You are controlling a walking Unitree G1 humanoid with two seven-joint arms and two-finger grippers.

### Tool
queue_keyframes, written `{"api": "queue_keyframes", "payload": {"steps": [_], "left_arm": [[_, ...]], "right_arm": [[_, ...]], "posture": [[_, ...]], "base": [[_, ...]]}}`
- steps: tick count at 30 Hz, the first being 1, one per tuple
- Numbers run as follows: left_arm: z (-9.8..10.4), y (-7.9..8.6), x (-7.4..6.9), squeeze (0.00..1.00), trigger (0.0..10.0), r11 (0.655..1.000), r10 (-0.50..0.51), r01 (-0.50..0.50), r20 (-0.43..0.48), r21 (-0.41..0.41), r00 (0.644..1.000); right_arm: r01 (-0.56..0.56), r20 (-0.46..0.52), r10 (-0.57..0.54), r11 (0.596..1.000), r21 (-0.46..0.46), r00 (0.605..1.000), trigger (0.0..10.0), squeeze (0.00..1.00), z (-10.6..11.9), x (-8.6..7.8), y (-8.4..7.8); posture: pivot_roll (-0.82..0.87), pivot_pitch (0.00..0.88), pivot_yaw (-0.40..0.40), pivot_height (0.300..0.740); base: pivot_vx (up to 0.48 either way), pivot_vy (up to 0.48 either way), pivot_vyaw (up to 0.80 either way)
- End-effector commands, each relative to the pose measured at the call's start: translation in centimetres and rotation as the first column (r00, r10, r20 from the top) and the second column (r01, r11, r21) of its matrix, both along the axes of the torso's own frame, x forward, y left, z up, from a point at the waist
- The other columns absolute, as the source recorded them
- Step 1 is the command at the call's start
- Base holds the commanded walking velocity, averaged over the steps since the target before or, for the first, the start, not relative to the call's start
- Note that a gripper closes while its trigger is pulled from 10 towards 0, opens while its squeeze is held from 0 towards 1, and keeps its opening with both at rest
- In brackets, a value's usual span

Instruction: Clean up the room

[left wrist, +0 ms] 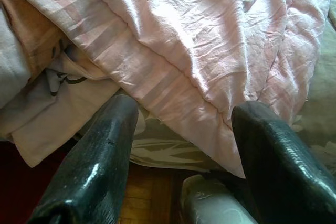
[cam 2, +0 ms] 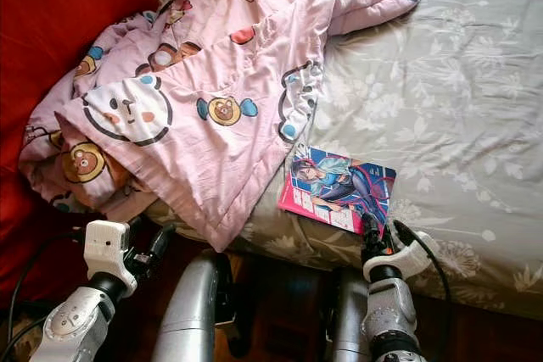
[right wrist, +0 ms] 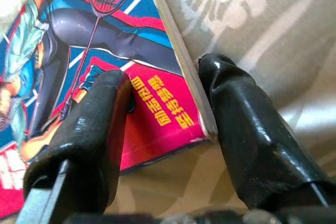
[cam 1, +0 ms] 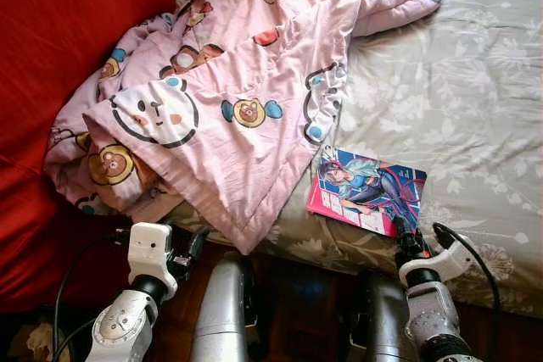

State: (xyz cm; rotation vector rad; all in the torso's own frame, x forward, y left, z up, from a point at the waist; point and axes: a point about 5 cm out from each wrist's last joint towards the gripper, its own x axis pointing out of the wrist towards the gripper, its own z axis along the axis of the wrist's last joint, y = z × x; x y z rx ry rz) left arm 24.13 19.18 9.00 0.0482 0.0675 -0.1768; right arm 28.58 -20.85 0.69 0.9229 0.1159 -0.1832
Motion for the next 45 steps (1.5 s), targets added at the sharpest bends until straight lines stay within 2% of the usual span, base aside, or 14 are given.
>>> {"api": "queue_keyframes", "payload": {"steps": [1, 7, 15, 17, 19, 28, 33, 36, 39, 45], "left_arm": [[-1.1, 0.5, -0.6, 0.00, 10.0, 0.999, 0.005, -0.003, -0.049, 0.032, 0.999], [-1.2, 0.6, -0.4, 0.00, 10.0, 0.999, 0.003, -0.001, -0.048, 0.038, 0.999], [-1.1, 0.5, -0.2, 0.00, 10.0, 0.998, -0.016, 0.018, -0.038, 0.064, 0.999], [-1.0, 0.4, -0.1, 0.00, 10.0, 0.998, -0.019, 0.021, -0.035, 0.065, 0.999], [-1.0, 0.3, -0.1, 0.00, 10.0, 0.997, -0.023, 0.026, -0.033, 0.071, 0.999], [-0.7, 0.1, -0.1, 0.00, 10.0, 0.996, -0.036, 0.038, -0.023, 0.086, 0.999], [-0.6, -0.3, -0.2, 0.00, 10.0, 0.993, -0.055, 0.056, -0.017, 0.102, 0.998], [-0.6, -0.4, -0.3, 0.00, 10.0, 0.991, -0.066, 0.068, -0.019, 0.113, 0.998], [-0.5, -0.3, -0.4, 0.00, 10.0, 0.991, -0.066, 0.068, -0.016, 0.118, 0.998], [-0.6, -0.2, -0.4, 0.00, 10.0, 0.989, -0.069, 0.071, -0.020, 0.128, 0.997]], "right_arm": [[0.005, -0.112, 0.008, 0.993, 0.118, 0.994, 10.0, 0.00, -2.7, -2.2, 1.2], [0.003, -0.075, 0.014, 0.977, 0.215, 0.997, 10.0, 0.00, -2.4, -1.7, 1.6], [-0.057, -0.018, 0.065, 0.957, 0.285, 0.998, 10.0, 0.00, -1.9, -1.2, 2.2], [-0.057, -0.042, 0.073, 0.953, 0.296, 0.996, 10.0, 0.00, -2.3, -1.5, 2.3], [-0.110, -0.069, 0.136, 0.949, 0.295, 0.988, 10.0, 0.00, -2.9, -2.1, 3.0], [-0.137, -0.036, 0.159, 0.930, 0.340, 0.987, 10.0, 0.00, -3.0, -2.3, 3.6], [-0.196, -0.004, 0.215, 0.899, 0.393, 0.977, 10.0, 0.00, -3.2, -2.8, 4.5], [-0.172, -0.024, 0.200, 0.895, 0.412, 0.979, 10.0, 0.00, -3.6, -3.2, 4.4], [-0.161, -0.085, 0.210, 0.904, 0.396, 0.974, 10.0, 0.00, -4.5, -4.3, 4.4], [-0.165, -0.062, 0.209, 0.894, 0.416, 0.976, 10.0, 0.00, -4.5, -4.3, 4.6]], "posture": [[0.15, 0.412, 0.144, 0.609], [0.16, 0.406, 0.148, 0.609], [0.17, 0.404, 0.147, 0.609], [0.17, 0.404, 0.147, 0.609], [0.17, 0.401, 0.145, 0.609], [0.17, 0.397, 0.146, 0.609], [0.17, 0.396, 0.144, 0.609], [0.17, 0.398, 0.146, 0.609], [0.18, 0.401, 0.149, 0.609], [0.18, 0.407, 0.154, 0.609]], "base": [[0.000, 0.000, 0.00], [0.000, 0.000, 0.00], [0.000, 0.000, 0.00], [0.000, 0.000, 0.00], [0.000, 0.000, 0.00], [0.000, 0.000, 0.00], [0.000, 0.000, 0.00], [0.000, 0.000, 0.00], [0.000, 0.000, 0.00], [0.000, 0.000, 0.00]]}}
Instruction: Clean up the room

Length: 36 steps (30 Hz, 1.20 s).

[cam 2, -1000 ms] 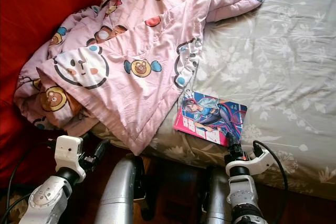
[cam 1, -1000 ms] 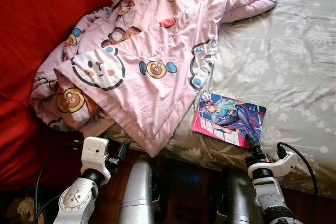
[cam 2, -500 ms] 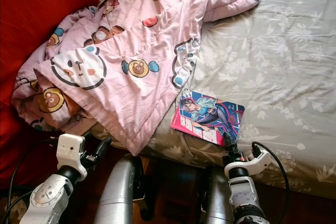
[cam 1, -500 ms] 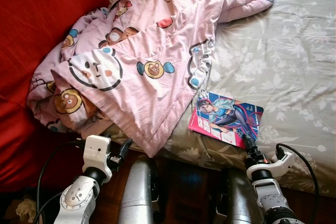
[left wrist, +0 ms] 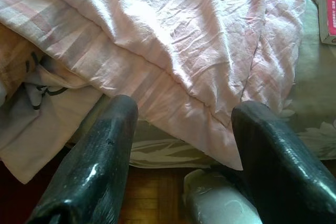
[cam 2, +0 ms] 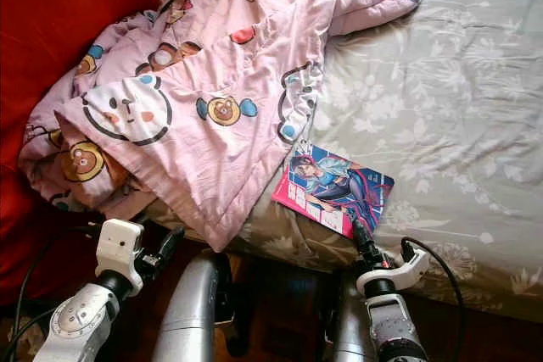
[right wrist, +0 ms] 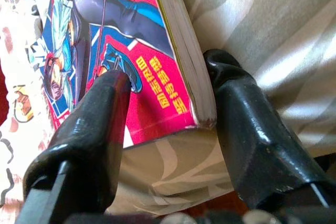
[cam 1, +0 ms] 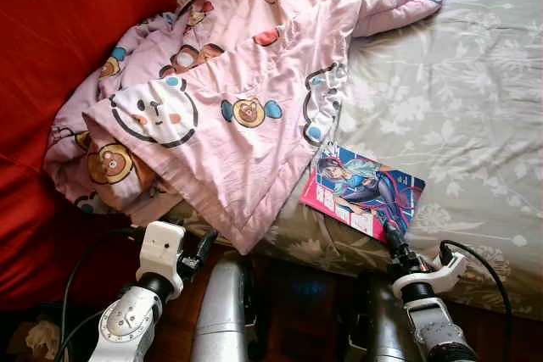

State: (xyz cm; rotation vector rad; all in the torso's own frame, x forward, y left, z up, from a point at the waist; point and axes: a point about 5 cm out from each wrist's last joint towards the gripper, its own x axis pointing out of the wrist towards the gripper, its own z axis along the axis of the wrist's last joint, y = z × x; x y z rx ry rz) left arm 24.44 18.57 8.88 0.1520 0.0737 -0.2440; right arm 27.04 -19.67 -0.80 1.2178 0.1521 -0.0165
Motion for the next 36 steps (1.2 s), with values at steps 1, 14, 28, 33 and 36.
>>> {"api": "queue_keyframes", "payload": {"steps": [1, 14, 28, 33, 36], "left_arm": [[-0.4, 0.4, -0.8, 0.00, 10.0, 1.000, 0.001, -0.001, -0.015, 0.030, 1.000], [-0.1, 0.6, -0.2, 0.00, 10.0, 0.999, 0.000, 0.000, 0.001, 0.054, 1.000], [0.0, 0.2, 1.3, 0.00, 10.0, 0.998, 0.013, -0.014, 0.029, 0.055, 1.000], [0.1, 0.0, 1.9, 0.00, 10.0, 0.998, 0.022, -0.024, 0.042, 0.056, 0.999], [0.1, -0.1, 2.6, 0.00, 10.0, 0.998, 0.029, -0.032, 0.054, 0.051, 0.998]], "right_arm": [[-0.082, -0.151, 0.099, 0.990, 0.115, 0.984, 10.0, 0.00, -3.0, -2.8, 3.4], [-0.083, -0.085, 0.095, 0.987, 0.139, 0.992, 0.0, 0.00, -2.1, -1.7, 3.7], [-0.064, -0.058, 0.071, 0.991, 0.114, 0.996, 0.0, 0.00, -1.4, -1.0, 3.0], [-0.047, -0.027, 0.050, 0.995, 0.087, 0.998, 0.0, 0.00, -0.7, -0.2, 2.5], [-0.029, 0.022, 0.028, 0.998, 0.060, 0.999, 0.0, 0.00, 0.4, 0.9, 1.9]], "posture": [[0.18, 0.407, 0.154, 0.609], [0.19, 0.390, 0.157, 0.609], [0.17, 0.327, 0.134, 0.609], [0.15, 0.298, 0.119, 0.609], [0.13, 0.270, 0.102, 0.609]], "base": [[0.000, 0.000, 0.00], [0.000, 0.000, 0.00], [0.000, 0.000, 0.00], [0.000, 0.000, 0.00], [0.000, 0.000, 0.00]]}}
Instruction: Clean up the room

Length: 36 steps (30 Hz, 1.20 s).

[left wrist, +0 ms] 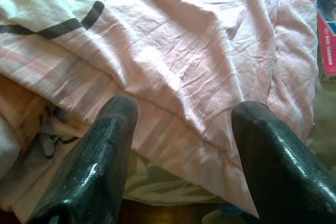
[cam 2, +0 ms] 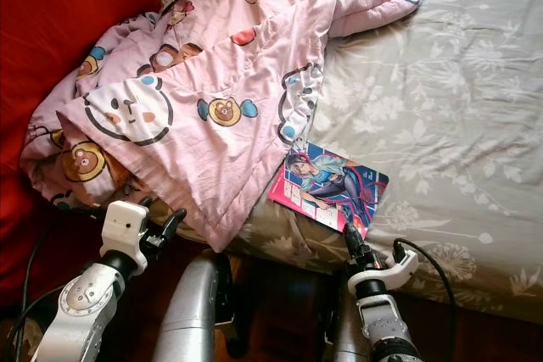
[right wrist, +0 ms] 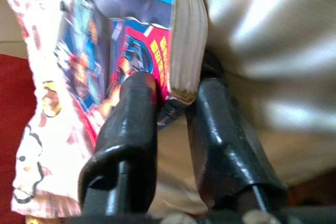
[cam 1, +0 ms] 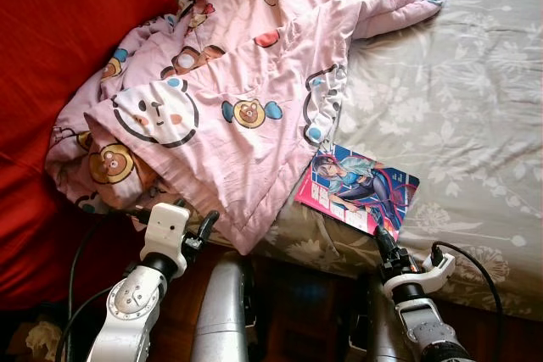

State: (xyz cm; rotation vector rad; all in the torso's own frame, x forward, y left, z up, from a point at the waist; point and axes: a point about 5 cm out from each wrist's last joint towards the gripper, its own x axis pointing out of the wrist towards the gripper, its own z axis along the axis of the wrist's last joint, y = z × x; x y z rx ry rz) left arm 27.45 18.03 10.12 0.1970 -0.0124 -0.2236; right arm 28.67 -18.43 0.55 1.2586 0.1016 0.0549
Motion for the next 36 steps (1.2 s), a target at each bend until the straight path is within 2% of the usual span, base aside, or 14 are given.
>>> {"api": "queue_keyframes", "payload": {"steps": [1, 3, 12, 16, 17, 19, 22, 23, 24, 28, 29, 31, 33, 36], "left_arm": [[-1.1, 0.4, -0.3, 0.00, 10.0, 1.000, 0.024, -0.023, -0.035, 0.015, 0.999], [-1.1, 0.1, 0.3, 0.00, 10.0, 0.999, 0.032, -0.032, -0.022, 0.002, 0.999], [-1.4, -0.9, 1.4, 0.00, 10.0, 0.999, 0.046, -0.046, -0.001, -0.030, 0.999], [-1.6, -1.3, 1.6, 0.00, 10.0, 0.997, 0.061, -0.060, 0.011, -0.049, 0.998], [-1.6, -1.4, 1.6, 0.00, 10.0, 0.996, 0.067, -0.066, 0.014, -0.058, 0.998], [-1.8, -1.3, 1.4, 0.00, 10.0, 0.993, 0.085, -0.084, 0.008, -0.081, 0.996], [-1.9, -1.0, 1.1, 0.00, 10.0, 0.988, 0.109, -0.108, 0.004, -0.113, 0.994], [-2.0, -0.5, 0.8, 0.00, 10.0, 0.982, 0.133, -0.132, 0.000, -0.132, 0.991], [-2.0, -0.5, 0.8, 0.00, 10.0, 0.982, 0.133, -0.132, 0.000, -0.132, 0.991], [-2.7, 1.1, 0.0, 0.00, 10.0, 0.963, 0.198, -0.201, -0.032, -0.182, 0.980], [-3.1, 1.5, -0.2, 0.00, 10.0, 0.953, 0.222, -0.227, -0.048, -0.199, 0.974], [-3.1, 1.6, -0.2, 0.00, 10.0, 0.951, 0.228, -0.233, -0.052, -0.203, 0.972], [-3.1, 1.3, -0.2, 0.00, 10.0, 0.951, 0.224, -0.230, -0.051, -0.207, 0.973], [-3.1, 1.0, -0.1, 0.00, 10.0, 0.952, 0.215, -0.221, -0.051, -0.214, 0.975]], "right_arm": [[0.005, -0.037, -0.005, 1.000, -0.003, 0.999, 0.0, 0.00, -0.6, -0.4, 0.4], [0.028, 0.060, -0.024, 0.998, -0.060, 0.998, 0.0, 0.00, 1.0, 0.8, -0.1], [0.060, 0.233, -0.030, 0.991, -0.122, 0.972, 0.0, 0.00, 4.2, 2.3, -0.5], [0.111, 0.229, -0.046, 0.954, -0.278, 0.972, 0.0, 0.00, 5.2, 2.6, -0.8], [0.134, 0.206, -0.055, 0.910, -0.393, 0.977, 0.0, 0.00, 5.5, 2.7, -0.9], [0.150, 0.169, -0.059, 0.790, -0.594, 0.984, 10.0, 0.00, 5.8, 2.4, -1.1], [0.158, 0.160, -0.060, 0.677, -0.719, 0.985, 10.0, 0.00, 6.1, 2.0, -1.4], [0.173, 0.189, -0.040, 0.614, -0.770, 0.981, 10.0, 0.00, 6.7, 1.5, -1.7], [0.173, 0.189, -0.040, 0.614, -0.770, 0.981, 10.0, 0.00, 6.7, 1.5, -1.7], [0.200, 0.216, -0.032, 0.533, -0.822, 0.976, 10.0, 0.00, 7.7, 0.7, -1.8], [0.219, 0.249, 0.002, 0.467, -0.857, 0.969, 10.0, 0.00, 8.2, 0.5, -1.3], [0.230, 0.254, -0.006, 0.440, -0.868, 0.967, 10.0, 0.00, 8.4, 0.4, -0.9], [0.239, 0.250, -0.039, 0.464, -0.853, 0.967, 10.0, 0.00, 8.4, 0.5, -0.4], [0.210, 0.226, -0.021, 0.458, -0.864, 0.974, 10.0, 0.00, 8.2, 0.6, 0.2]], "posture": [[0.13, 0.270, 0.102, 0.609], [0.10, 0.248, 0.087, 0.609], [0.04, 0.204, 0.043, 0.609], [0.03, 0.193, 0.021, 0.609], [0.02, 0.188, 0.010, 0.609], [0.01, 0.184, 0.004, 0.609], [0.01, 0.182, -0.002, 0.609], [0.00, 0.183, -0.005, 0.609], [0.00, 0.183, -0.005, 0.609], [-0.02, 0.183, -0.009, 0.609], [-0.02, 0.178, -0.007, 0.609], [-0.02, 0.175, -0.003, 0.614], [-0.02, 0.167, -0.001, 0.629], [-0.02, 0.156, -0.001, 0.649]], "base": [[0.000, 0.000, 0.00], [0.000, 0.000, 0.00], [0.000, 0.000, 0.00], [0.000, 0.000, 0.00], [0.000, 0.000, 0.00], [0.000, 0.000, 0.00], [0.000, 0.000, 0.00], [0.000, 0.000, 0.00], [0.000, 0.000, 0.00], [0.000, 0.000, 0.00], [0.000, 0.000, 0.00], [0.000, 0.000, 0.00], [0.000, 0.000, 0.00], [0.000, 0.000, 0.00]]}}
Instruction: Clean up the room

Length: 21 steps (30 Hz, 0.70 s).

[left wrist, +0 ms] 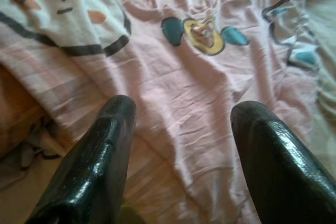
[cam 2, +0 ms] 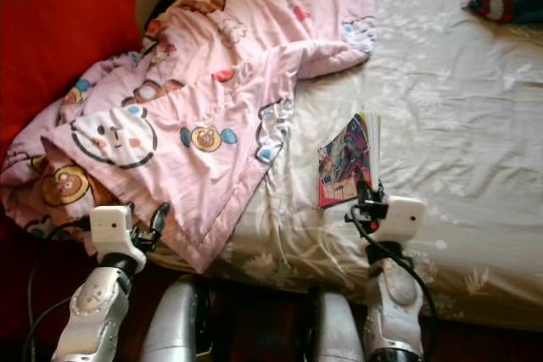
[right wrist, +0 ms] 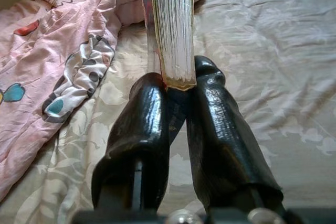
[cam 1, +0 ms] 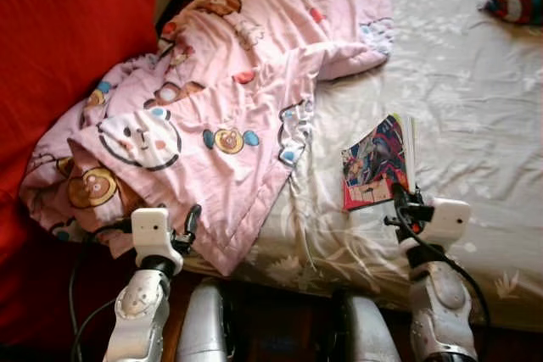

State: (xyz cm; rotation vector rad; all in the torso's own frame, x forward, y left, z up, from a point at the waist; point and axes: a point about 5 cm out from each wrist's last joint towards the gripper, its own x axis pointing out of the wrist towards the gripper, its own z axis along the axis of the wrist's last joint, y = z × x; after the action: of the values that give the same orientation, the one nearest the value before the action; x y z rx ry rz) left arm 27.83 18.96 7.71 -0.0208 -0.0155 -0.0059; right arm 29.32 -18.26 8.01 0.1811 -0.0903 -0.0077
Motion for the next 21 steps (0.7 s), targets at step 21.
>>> {"api": "queue_keyframes", "payload": {"steps": [21], "left_arm": [[-1.44, -0.18, 0.03, 0.00, 10.0, 1.000, -0.011, 0.009, -0.053, -0.026, 0.999]], "right_arm": [[0.043, -0.021, -0.043, 0.999, -0.011, 0.999, 10.0, 0.00, 0.13, -0.63, 0.25]], "posture": [[-0.05, 0.122, 0.012, 0.740]], "base": [[0.000, 0.000, 0.00]]}}
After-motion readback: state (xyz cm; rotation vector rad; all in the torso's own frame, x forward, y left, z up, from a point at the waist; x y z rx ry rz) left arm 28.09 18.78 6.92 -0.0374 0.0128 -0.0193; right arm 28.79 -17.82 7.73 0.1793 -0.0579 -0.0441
